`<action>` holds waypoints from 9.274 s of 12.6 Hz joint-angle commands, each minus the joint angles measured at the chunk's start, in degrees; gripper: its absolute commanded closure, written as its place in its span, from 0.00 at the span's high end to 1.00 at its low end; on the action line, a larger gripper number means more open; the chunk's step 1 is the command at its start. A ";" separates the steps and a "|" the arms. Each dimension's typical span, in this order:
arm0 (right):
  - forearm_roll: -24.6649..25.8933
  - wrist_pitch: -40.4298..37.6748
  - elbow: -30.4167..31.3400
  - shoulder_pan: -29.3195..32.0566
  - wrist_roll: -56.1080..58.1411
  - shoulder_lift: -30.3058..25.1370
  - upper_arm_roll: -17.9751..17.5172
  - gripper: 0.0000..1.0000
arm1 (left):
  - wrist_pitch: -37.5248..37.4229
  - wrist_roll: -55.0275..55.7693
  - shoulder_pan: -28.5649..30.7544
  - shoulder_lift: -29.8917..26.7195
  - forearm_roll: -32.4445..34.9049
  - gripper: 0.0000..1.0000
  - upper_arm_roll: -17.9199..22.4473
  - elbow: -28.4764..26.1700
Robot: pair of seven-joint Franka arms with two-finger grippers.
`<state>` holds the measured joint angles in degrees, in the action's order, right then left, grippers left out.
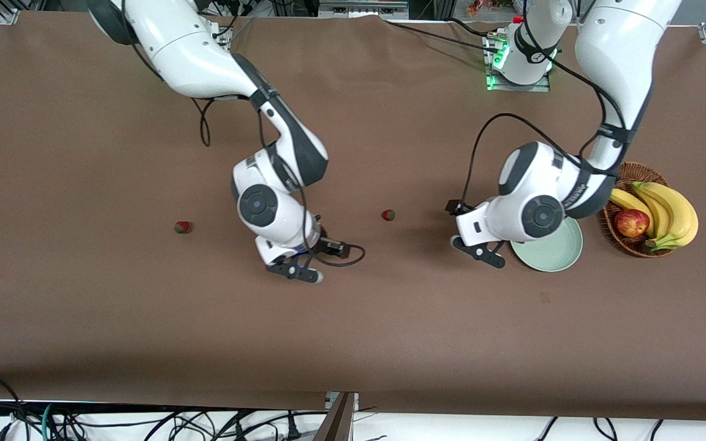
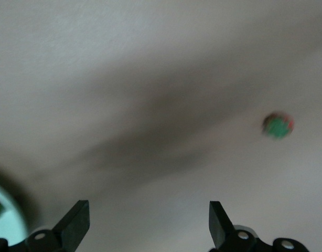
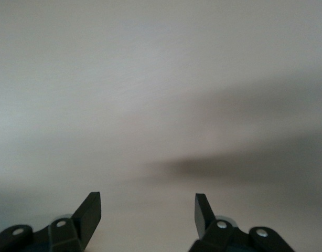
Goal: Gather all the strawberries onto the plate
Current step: 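Open the right gripper to set the strawberry on the table, then grasp the strawberry with the left gripper while the right gripper grasps the last, then carry the strawberry onto the plate with the left gripper and release, then carry the last strawberry mid-table with the right gripper and release, then grasp the last strawberry with the left gripper while the right gripper withdraws, then carry the strawberry over the plate while the right gripper returns to rest, then open the left gripper to drop the strawberry onto the plate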
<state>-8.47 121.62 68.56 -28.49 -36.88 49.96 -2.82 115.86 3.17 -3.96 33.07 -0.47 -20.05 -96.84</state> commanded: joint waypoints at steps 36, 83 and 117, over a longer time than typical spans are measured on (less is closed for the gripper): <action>-4.72 12.68 44.92 5.90 47.08 -18.93 20.05 0.15 | -6.80 -46.05 15.21 1.20 12.51 0.18 1.68 -0.45; -11.40 -33.88 5.27 -16.60 36.00 -22.79 40.97 0.99 | 28.19 2.89 2.99 16.85 21.22 0.39 -3.85 7.28; 7.76 -31.18 16.34 21.99 37.50 -45.03 4.94 1.00 | -25.58 -21.89 28.49 1.12 16.03 1.00 -21.43 18.96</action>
<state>-1.01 91.00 85.98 -6.67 0.82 4.44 2.72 94.12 -19.01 25.81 34.16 15.47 -41.82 -81.38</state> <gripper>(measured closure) 0.000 0.000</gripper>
